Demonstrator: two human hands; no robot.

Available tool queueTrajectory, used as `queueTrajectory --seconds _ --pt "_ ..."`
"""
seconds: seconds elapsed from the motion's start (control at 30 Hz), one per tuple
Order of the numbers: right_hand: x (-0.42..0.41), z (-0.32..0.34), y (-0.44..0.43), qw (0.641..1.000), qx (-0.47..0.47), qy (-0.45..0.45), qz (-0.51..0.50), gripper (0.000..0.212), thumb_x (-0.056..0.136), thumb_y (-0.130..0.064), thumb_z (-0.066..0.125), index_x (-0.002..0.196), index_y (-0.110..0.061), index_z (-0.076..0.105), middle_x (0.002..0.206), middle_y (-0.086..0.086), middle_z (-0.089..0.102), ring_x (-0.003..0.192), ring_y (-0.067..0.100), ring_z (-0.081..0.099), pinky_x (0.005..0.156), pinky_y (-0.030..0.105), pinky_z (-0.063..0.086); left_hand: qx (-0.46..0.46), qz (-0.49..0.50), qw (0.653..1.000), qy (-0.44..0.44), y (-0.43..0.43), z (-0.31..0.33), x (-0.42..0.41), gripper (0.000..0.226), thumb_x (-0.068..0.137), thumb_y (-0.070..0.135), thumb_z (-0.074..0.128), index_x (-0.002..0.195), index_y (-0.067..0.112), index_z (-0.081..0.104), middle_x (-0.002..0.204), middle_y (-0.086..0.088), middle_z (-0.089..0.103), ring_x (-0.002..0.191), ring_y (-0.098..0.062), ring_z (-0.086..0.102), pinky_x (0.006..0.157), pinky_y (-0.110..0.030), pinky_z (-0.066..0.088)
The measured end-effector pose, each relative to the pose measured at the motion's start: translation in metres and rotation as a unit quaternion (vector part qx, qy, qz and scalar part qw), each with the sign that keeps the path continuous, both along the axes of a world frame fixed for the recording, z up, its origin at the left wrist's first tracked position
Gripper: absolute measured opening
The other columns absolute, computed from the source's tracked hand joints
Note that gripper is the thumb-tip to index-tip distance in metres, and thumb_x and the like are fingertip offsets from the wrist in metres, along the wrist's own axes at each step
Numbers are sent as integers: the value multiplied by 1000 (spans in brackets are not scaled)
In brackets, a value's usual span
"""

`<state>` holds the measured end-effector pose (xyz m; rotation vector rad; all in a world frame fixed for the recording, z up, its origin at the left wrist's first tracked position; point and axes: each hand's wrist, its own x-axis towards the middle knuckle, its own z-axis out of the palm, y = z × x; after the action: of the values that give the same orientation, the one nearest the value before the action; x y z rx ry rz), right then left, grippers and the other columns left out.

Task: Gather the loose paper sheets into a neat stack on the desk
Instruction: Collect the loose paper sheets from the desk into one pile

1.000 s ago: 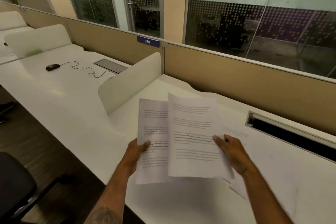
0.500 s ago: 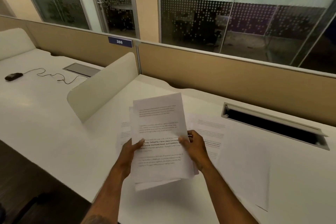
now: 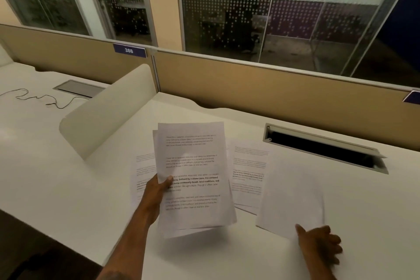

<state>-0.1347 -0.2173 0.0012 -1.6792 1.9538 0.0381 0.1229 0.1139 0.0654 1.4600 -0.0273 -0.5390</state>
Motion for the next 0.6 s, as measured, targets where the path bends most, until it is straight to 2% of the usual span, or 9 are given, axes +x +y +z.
queueTrajectory --seconds 0.07,0.17,0.27,0.37,0.47,0.53,0.6 --pt "-2 -3 -10 997 34 -45 -54 71 76 -30 83 126 7 49 133 33 49 123 49 45 105 60 38 -1 3 1000 1 1 1 1 34 97 18 63 130 10 62 114 -20 77 100 -44 74 87 -66 57" --pt "-5 6 -20 971 39 -188 -141 57 72 -12 82 119 13 61 120 33 65 110 51 61 96 60 51 -1 8 1000 -1 3 3 2 31 97 18 63 127 11 63 114 -20 77 100 -44 74 88 -68 56" --pt "8 43 -21 942 -110 -283 -142 45 77 -9 76 117 7 65 116 32 68 102 50 66 90 57 55 -5 12 1000 1 5 7 5 30 97 18 63 127 12 63 115 -21 76 102 -46 73 90 -69 54" --pt "31 88 -13 886 -328 -327 -26 31 83 -6 67 112 3 68 107 31 70 95 47 67 83 50 55 -5 16 1000 1 7 9 9 31 97 18 63 128 11 62 117 -21 75 103 -46 72 91 -69 54" --pt "50 101 9 809 -488 -268 189 19 87 -5 60 99 4 73 92 23 71 83 40 66 70 38 55 -14 14 1000 -2 11 8 14 32 97 17 62 128 11 62 118 -23 74 103 -47 72 90 -69 54" --pt "61 91 29 788 -495 -220 293 13 83 -3 70 95 1 74 90 20 72 79 38 68 67 42 62 -21 14 1000 0 13 6 17 33 97 17 62 129 10 62 119 -23 74 105 -47 71 92 -68 54" --pt "68 70 47 800 -451 -170 358 23 69 3 83 91 0 75 88 20 73 74 37 71 61 46 64 -26 15 1000 4 17 5 17 34 97 16 61 130 9 61 120 -22 74 107 -47 71 93 -67 54"
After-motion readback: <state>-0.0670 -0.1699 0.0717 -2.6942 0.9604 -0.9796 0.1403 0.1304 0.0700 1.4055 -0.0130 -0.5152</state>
